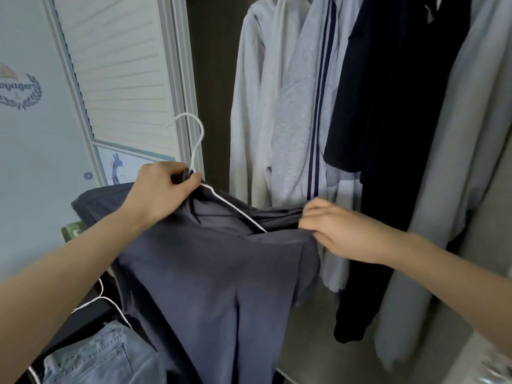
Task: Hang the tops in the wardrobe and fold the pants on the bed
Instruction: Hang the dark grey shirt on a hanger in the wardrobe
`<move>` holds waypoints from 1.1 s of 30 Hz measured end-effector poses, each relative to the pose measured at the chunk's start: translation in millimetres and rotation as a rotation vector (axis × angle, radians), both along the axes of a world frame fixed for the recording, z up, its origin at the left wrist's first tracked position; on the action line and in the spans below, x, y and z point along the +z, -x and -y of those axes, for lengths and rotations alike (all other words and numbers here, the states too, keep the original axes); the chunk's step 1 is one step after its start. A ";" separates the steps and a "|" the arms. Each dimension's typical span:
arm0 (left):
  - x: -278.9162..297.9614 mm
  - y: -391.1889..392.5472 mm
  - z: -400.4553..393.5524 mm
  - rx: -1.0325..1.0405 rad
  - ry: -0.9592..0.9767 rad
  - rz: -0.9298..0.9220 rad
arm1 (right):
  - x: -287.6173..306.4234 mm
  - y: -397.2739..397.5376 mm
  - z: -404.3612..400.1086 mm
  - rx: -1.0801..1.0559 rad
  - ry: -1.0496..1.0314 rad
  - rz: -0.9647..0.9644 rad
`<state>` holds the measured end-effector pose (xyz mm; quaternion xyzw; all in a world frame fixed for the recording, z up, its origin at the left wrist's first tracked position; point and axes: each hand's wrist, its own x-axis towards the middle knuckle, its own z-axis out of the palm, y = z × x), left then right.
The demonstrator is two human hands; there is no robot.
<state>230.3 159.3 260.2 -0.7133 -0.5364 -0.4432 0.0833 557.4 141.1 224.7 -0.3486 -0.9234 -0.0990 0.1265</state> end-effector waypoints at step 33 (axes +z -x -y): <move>6.4 49.8 -38.9 -0.381 0.201 0.256 | 73.7 88.5 -25.2 -0.340 0.554 -0.934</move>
